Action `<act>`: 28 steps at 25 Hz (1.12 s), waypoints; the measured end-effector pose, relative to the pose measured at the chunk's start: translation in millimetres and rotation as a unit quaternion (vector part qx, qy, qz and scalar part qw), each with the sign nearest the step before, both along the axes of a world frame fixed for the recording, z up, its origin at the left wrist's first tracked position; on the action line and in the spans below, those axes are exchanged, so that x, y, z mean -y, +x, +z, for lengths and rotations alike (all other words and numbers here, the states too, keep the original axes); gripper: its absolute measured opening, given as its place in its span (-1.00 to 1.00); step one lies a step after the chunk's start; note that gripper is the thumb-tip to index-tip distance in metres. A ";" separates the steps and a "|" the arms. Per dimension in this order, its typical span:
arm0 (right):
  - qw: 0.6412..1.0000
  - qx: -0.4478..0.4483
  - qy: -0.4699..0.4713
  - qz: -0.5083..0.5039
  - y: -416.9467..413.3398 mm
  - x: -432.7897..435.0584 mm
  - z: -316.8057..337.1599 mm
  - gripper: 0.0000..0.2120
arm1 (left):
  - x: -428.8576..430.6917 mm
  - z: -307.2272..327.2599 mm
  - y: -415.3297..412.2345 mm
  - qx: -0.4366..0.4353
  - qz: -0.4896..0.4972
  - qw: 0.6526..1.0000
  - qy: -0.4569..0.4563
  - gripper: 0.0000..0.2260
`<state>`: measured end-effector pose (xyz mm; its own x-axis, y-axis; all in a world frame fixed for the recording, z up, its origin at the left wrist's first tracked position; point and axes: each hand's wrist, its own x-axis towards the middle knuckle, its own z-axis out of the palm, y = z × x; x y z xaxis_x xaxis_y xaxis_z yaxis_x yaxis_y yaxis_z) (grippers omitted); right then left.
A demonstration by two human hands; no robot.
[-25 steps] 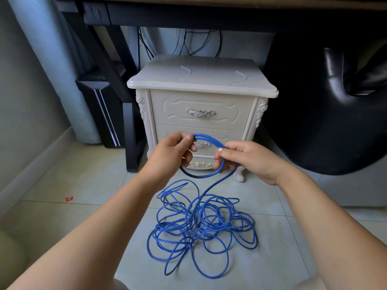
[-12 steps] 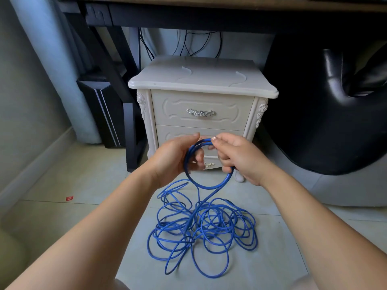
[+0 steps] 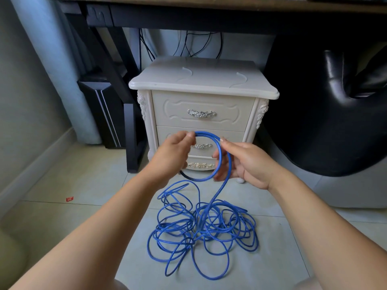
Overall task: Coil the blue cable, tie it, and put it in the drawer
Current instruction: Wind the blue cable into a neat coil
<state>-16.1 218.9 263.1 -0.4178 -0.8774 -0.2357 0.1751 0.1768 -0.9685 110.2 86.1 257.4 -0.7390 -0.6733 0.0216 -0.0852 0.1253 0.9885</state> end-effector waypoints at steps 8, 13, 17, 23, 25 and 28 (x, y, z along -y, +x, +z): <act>0.998 0.002 -0.059 -0.018 20.2 2.8 -10.2 -0.51 | 5.8 0.2 0.3 -0.092 0.098 0.982 0.134 -0.70; 0.995 -0.013 -0.067 -0.068 25.4 9.1 -13.6 -0.73 | -0.7 -1.0 -3.1 -0.131 0.150 0.965 0.169 -0.72; 0.985 -0.022 -0.076 -0.155 28.2 19.0 -19.6 -0.77 | -14.1 -4.6 -7.7 -0.156 0.136 0.955 0.214 -0.72; 0.923 0.286 -0.156 -0.205 26.9 24.9 -16.0 -0.67 | -20.2 -9.0 -6.1 -0.237 0.022 0.895 0.378 -0.74; 0.912 0.323 -0.164 -0.190 23.6 22.7 -13.3 -0.67 | -15.2 -4.4 -2.1 -0.228 -0.018 0.883 0.410 -0.77; 0.951 0.240 -0.124 -0.154 15.7 18.1 -8.9 -0.67 | -8.4 2.3 5.1 -0.164 -0.073 0.911 0.371 -0.79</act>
<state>-0.4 200.8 254.2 -0.5602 -0.7847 -0.2653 0.6133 -0.1776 -0.7696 115.3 94.5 259.7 -0.8577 -0.4875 -0.1631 0.1948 -0.6018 0.7745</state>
